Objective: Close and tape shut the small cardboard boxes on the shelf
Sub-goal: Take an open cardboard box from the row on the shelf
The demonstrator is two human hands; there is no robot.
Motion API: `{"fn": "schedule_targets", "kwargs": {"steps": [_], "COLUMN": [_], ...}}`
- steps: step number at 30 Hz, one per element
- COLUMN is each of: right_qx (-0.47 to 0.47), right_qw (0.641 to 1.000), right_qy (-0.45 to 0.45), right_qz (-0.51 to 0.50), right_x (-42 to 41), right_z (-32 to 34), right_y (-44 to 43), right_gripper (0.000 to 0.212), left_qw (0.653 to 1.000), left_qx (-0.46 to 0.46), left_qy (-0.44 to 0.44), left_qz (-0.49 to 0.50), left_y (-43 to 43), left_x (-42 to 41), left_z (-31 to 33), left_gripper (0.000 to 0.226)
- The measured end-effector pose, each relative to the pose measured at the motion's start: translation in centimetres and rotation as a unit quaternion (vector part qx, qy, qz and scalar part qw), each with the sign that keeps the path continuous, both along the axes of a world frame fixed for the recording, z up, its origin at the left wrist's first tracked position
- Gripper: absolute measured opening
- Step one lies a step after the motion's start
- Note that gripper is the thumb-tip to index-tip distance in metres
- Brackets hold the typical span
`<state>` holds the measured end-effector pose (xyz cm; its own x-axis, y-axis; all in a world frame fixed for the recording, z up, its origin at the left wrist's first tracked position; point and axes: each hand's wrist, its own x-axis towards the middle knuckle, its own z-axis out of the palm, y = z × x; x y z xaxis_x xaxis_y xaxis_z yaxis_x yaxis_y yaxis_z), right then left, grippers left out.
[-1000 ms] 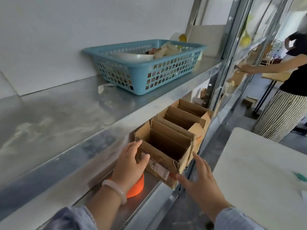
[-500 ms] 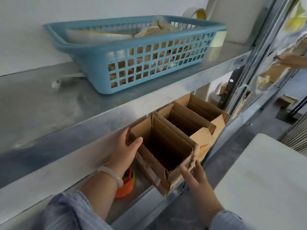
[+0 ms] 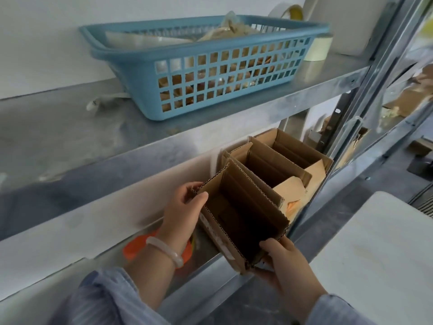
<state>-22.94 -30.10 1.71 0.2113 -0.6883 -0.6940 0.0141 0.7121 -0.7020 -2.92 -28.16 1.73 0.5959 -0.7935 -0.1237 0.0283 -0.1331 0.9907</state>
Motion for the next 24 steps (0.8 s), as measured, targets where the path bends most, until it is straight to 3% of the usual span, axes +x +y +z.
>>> {"fn": "schedule_targets", "kwargs": {"steps": [3, 8, 14, 21, 24], "right_qx": [-0.034, -0.127, -0.248, -0.318, -0.336], "right_qw": [0.999, 0.988, 0.956, 0.923, 0.905], "right_qy": [0.018, 0.011, 0.000, -0.035, -0.041], "right_qz": [0.022, 0.085, 0.157, 0.212, 0.256], "right_x": [-0.8, -2.7, -4.1, -1.4, 1.5], "right_z": [1.2, 4.1, 7.4, 9.7, 10.0], "right_y": [0.9, 2.1, 2.8, 5.6, 7.8], "right_gripper": [0.044, 0.040, 0.032, 0.008, 0.009], "left_qw": [0.999, 0.996, 0.986, 0.961, 0.948], "left_qx": [-0.016, -0.049, -0.089, -0.117, -0.126], "left_qy": [0.033, 0.013, -0.039, -0.035, -0.022], "left_qz": [0.014, 0.072, 0.136, 0.250, 0.291], "left_y": [1.5, 4.9, 10.1, 17.4, 21.6], "left_x": [-0.7, -2.1, -4.3, -2.9, -1.5], "left_z": [0.9, 3.5, 5.9, 7.3, 8.3], "left_gripper": [0.018, 0.013, 0.038, 0.025, 0.024]}}
